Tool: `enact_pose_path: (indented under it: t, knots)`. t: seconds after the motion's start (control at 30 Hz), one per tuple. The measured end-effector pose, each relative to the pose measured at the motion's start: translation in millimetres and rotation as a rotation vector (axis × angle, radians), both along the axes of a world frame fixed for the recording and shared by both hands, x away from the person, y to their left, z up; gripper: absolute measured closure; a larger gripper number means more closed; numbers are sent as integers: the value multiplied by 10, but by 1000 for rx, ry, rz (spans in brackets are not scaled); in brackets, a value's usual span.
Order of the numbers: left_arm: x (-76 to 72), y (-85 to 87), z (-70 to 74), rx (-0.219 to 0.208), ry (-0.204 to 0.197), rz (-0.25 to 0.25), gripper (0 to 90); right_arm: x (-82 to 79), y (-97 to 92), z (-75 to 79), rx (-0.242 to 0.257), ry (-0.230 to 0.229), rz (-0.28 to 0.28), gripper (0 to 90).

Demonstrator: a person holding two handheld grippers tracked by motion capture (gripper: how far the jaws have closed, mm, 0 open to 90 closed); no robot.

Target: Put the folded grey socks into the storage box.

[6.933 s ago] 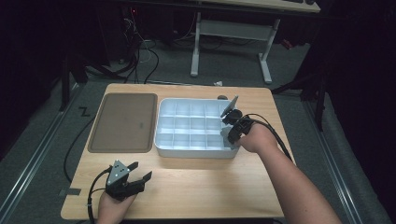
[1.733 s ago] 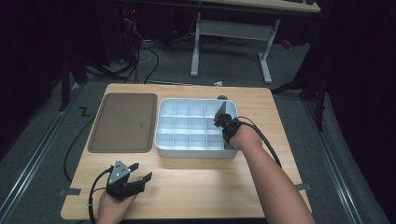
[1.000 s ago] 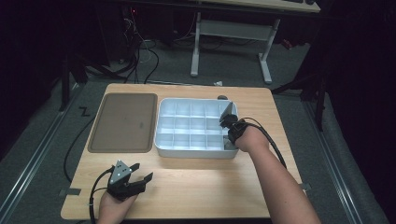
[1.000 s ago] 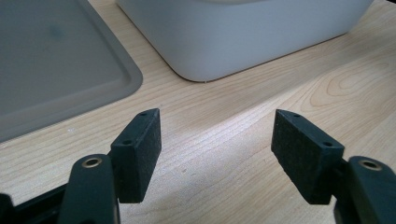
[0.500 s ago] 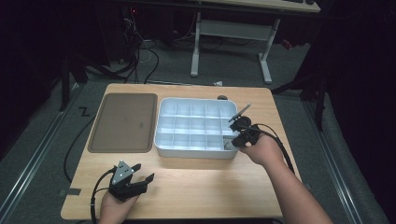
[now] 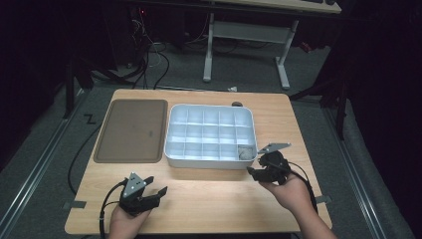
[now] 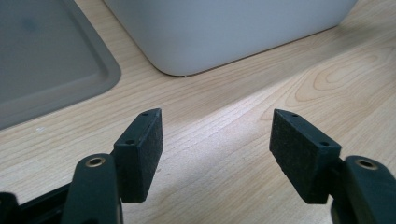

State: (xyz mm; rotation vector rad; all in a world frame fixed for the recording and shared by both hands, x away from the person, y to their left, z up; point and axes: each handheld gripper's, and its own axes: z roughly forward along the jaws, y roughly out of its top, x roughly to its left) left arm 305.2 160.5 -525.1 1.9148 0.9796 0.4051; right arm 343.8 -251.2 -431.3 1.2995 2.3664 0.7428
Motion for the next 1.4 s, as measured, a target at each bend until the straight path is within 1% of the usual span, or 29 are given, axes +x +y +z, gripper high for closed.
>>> enact_pose_path:
  t: [0.03,0.13,0.17,0.2,0.27,0.37,0.43,0.63,0.7,0.73,0.77,0.8,0.83,0.9,0.93,0.97,1.03,1.13,1.3,1.4]
  knots:
    - [-3,-8,-3,1,0,0,354,-53,-17,-69,23,-29,5,433]
    - [-6,-37,-11,6,3,5,354,-153,-61,-232,82,-61,-7,422]
    - [-8,-46,-11,3,2,8,354,-186,-73,-292,102,-63,-10,416]
    - [-12,-61,-10,3,-1,9,354,-214,-83,-355,108,-74,-14,414]
    - [-19,-83,-10,7,-5,9,354,-282,-87,-483,104,-106,-22,414]
    - [-32,-118,-26,18,-6,7,354,-355,-91,-610,122,-133,-22,414]
    - [-43,-133,-34,17,1,6,354,-410,-90,-686,134,-160,-24,413]
    - [-104,-164,-15,11,-24,16,353,-521,-63,-793,149,-232,-19,401]
    - [-113,-157,-16,4,-19,17,353,-553,-60,-814,156,-256,-19,400]
    - [-117,-153,-18,-1,-16,20,353,-585,-69,-830,162,-277,-10,401]
    - [-123,-145,-17,0,-18,22,353,-629,-88,-841,173,-304,-14,400]
    - [-130,-137,-10,3,-22,28,353,-700,-136,-862,194,-348,-42,415]
    - [-136,-136,-7,-6,-19,24,353,-750,-178,-882,215,-372,-59,409]
    - [-142,-133,0,-4,-27,21,353,-789,-233,-895,209,-378,-39,401]
    - [-138,-133,-2,2,-27,16,353,-811,-271,-902,202,-382,-47,407]
    - [-133,-133,-5,6,-25,13,353,-819,-323,-911,242,-372,-67,404]
    - [-119,-130,-10,6,-21,11,352,-803,-372,-928,279,-357,-90,402]
    - [-130,-121,1,2,-28,5,352,-781,-374,-943,270,-349,-101,401]
    - [-118,-82,2,-2,-23,-5,352,-789,-341,-949,252,-351,-98,401]
    - [-116,-75,13,-9,-27,-5,351,-799,-332,-948,241,-351,-96,399]
